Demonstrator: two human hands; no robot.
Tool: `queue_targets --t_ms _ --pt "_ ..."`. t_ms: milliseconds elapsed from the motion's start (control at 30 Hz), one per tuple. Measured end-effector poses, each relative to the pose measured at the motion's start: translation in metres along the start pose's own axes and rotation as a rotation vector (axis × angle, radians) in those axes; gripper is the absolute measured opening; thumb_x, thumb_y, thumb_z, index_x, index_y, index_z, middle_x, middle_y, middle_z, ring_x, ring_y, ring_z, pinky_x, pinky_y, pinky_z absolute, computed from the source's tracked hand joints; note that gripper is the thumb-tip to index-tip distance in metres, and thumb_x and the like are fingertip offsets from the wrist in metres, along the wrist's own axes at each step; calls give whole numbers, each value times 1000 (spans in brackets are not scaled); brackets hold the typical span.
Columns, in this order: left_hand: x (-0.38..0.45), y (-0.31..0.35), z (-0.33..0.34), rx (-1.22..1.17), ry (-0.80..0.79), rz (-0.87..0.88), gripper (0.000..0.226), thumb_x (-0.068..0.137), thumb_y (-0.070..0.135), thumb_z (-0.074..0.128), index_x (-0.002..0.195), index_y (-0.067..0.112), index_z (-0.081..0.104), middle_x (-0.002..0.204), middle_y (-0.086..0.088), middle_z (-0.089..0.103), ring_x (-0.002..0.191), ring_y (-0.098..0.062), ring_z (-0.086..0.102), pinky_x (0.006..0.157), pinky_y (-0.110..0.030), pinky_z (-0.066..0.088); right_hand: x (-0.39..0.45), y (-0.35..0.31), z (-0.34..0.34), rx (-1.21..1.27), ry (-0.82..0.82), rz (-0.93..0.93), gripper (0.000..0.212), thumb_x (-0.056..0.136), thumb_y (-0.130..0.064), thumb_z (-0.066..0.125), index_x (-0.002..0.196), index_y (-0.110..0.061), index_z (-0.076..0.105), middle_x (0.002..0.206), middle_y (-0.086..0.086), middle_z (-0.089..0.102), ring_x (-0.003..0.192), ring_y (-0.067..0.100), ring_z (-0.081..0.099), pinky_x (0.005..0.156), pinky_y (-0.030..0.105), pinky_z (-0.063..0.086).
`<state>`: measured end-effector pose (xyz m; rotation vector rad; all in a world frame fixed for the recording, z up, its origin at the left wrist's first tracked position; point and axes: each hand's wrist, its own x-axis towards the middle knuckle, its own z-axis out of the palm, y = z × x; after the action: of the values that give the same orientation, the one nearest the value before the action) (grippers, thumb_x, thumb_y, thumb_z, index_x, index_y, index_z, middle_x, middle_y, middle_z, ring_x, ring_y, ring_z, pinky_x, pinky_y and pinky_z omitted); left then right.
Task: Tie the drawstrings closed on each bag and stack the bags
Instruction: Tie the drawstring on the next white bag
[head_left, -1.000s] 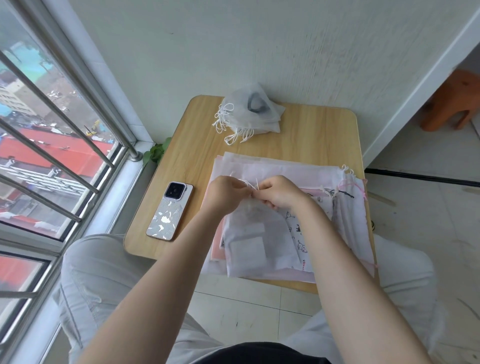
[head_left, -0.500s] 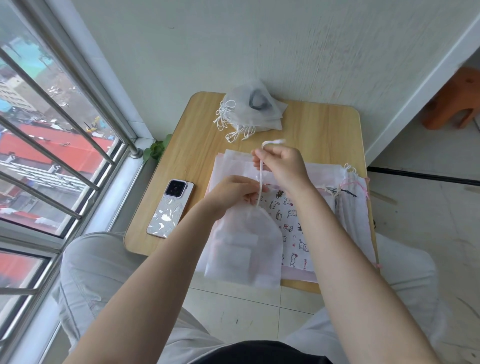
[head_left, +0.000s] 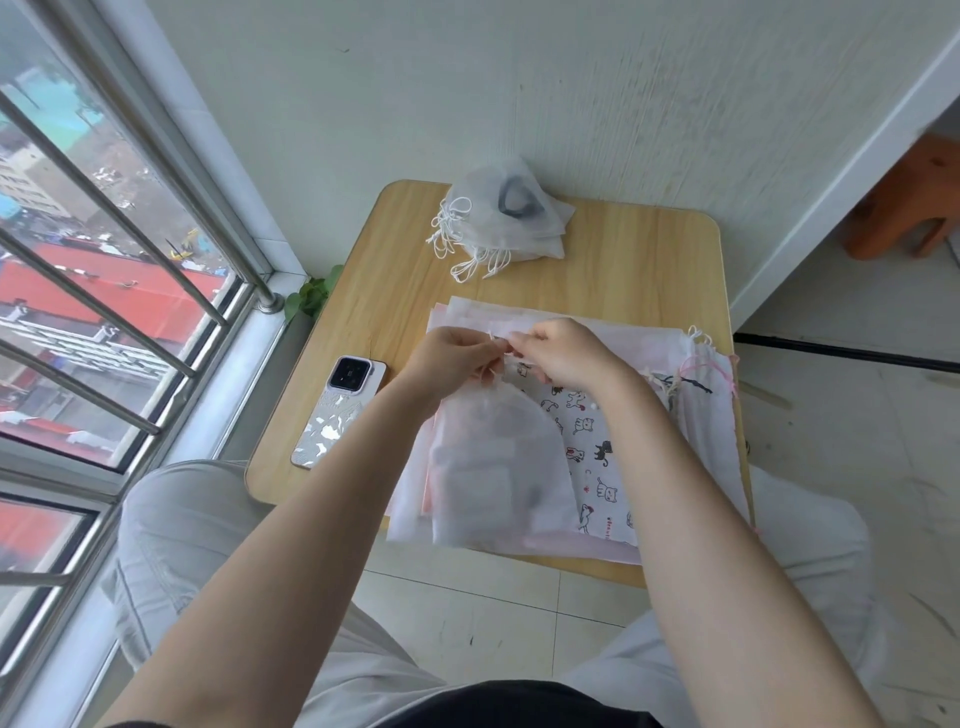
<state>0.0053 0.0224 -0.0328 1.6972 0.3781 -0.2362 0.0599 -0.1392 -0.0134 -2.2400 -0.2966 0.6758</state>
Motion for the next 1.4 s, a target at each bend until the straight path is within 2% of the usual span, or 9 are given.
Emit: queue_targets --t_ms 167,233,333,467,600,800,1000,1167,1400 --pt "2 1 2 0 71 10 26 85 26 74 69 5 72 70 -11 67 70 -13 58 76 -26 47 -6 3 1 154 -111 -30 22 94 -27 62 90 -7 71 59 -4 50 51 10 42 48 21 36" --pt "3 1 1 -25 15 0 25 84 21 75 80 -3 73 83 -21 71 78 -19 62 83 -33 51 -7 5 5 186 -133 -33 19 93 -21 63 91 -3 70 63 0 54 51 13 48 48 22 41" --pt "3 1 -1 -69 -34 -27 17 80 7 76 95 -1 74 89 -16 73 82 -23 68 89 -37 54 -10 6 7 190 -133 -31 19 88 -19 68 90 -1 71 64 -1 59 55 12 54 54 23 47" --pt "3 0 -7 -28 -56 -14 16 79 3 77 92 11 76 90 -11 74 83 -21 69 89 -34 55 -10 11 4 133 -71 -17 13 85 -25 68 85 -14 76 49 -18 49 47 -2 44 45 12 34" --pt "0 2 -8 16 -54 36 17 80 0 76 95 8 74 91 -8 74 83 -15 69 84 -27 56 1 15 14 219 69 -40 11 89 -14 62 96 -20 69 87 -10 66 82 7 61 70 19 46" --pt "-3 -1 -3 473 225 343 12 79 11 77 88 18 76 80 14 69 74 4 60 72 -4 40 9 14 27 410 0 -15 20 97 -5 51 97 -11 70 87 3 67 73 7 57 69 15 44" --pt "-2 -8 5 527 369 430 8 81 15 75 87 19 73 77 22 61 80 -3 55 72 -5 34 13 18 23 663 -204 76 17 92 -12 65 106 -1 70 72 1 66 57 6 60 58 17 46" --pt "3 -11 1 276 288 265 9 77 14 80 81 17 72 77 10 71 73 -3 66 70 -10 45 16 26 19 629 -220 106 3 90 -10 67 87 -11 68 74 4 62 61 13 53 61 25 39" --pt "1 -11 3 147 227 121 6 77 14 81 78 15 75 76 6 72 73 -8 65 69 -19 49 21 23 16 1085 -135 176 41 94 -17 50 54 -17 42 64 2 51 63 19 51 63 29 39"
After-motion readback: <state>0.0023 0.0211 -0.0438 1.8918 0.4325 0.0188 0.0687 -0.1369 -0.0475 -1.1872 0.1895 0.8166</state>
